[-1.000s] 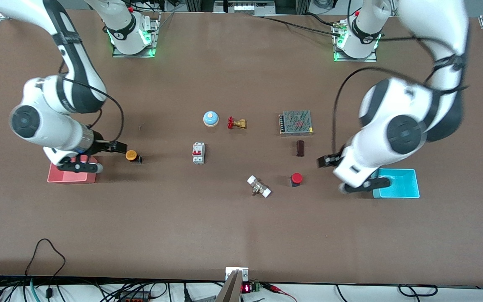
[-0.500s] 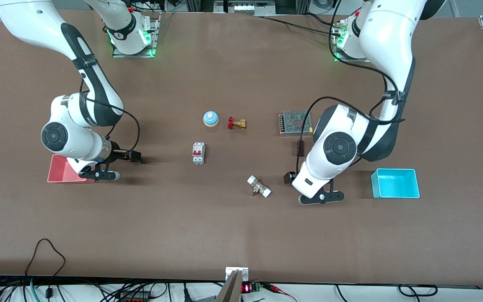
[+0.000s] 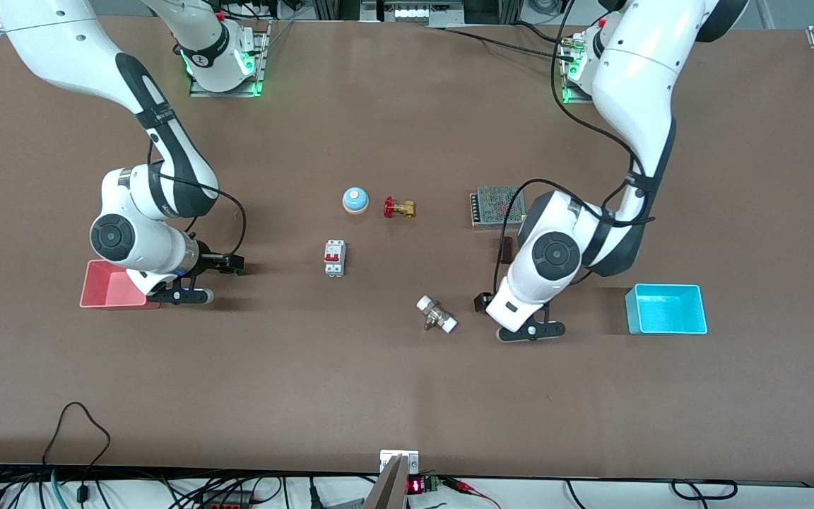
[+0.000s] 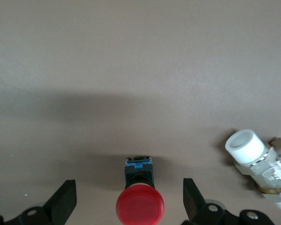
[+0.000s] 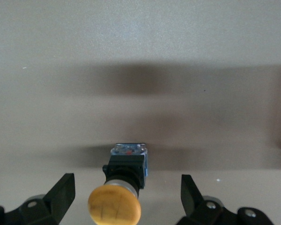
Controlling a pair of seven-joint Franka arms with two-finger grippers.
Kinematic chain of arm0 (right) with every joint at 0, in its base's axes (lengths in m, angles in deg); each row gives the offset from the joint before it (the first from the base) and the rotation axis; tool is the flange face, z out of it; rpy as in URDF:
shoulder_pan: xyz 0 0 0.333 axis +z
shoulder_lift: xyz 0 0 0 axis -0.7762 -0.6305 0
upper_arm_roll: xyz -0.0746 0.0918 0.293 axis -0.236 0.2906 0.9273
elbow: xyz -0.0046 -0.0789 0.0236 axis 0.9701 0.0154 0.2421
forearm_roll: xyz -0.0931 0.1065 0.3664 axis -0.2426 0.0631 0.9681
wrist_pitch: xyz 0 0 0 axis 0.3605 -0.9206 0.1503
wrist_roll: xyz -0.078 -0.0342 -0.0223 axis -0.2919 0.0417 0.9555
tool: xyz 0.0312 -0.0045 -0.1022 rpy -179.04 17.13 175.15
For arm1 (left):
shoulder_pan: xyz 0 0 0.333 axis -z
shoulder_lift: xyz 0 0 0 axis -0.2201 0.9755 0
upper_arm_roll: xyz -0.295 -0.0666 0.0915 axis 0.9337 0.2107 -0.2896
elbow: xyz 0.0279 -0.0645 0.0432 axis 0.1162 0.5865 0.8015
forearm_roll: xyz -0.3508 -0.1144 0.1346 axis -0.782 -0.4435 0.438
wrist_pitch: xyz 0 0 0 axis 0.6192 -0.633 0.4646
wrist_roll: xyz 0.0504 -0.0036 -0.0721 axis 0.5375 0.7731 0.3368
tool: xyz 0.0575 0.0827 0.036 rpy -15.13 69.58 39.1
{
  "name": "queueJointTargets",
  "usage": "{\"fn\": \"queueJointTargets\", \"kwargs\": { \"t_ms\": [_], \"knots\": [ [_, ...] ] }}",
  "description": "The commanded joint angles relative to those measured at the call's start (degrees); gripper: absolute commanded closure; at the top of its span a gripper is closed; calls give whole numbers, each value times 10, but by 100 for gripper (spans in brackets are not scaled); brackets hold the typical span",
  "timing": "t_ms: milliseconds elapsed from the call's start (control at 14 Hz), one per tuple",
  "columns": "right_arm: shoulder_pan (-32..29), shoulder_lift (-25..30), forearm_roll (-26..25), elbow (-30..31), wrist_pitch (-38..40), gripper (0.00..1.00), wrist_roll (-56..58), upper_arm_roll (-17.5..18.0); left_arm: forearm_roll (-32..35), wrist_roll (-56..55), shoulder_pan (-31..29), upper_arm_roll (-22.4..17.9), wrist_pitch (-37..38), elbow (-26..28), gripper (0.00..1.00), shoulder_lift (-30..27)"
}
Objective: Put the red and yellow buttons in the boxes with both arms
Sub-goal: 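Grasp the yellow button with the right gripper while the left gripper grasps the red button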
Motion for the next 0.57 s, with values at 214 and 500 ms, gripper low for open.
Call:
{"fn": "queueJointTargets", "kwargs": {
  "t_ms": [214,500],
  "knots": [
    [2,-18,-10,7,-25,4,-13,2,7,-3,11,-2,-23,6,22,16],
    [2,-20,-10,7,-24,22,-10,2,6,-3,11,-1,-37,6,32,26]
  ]
}}
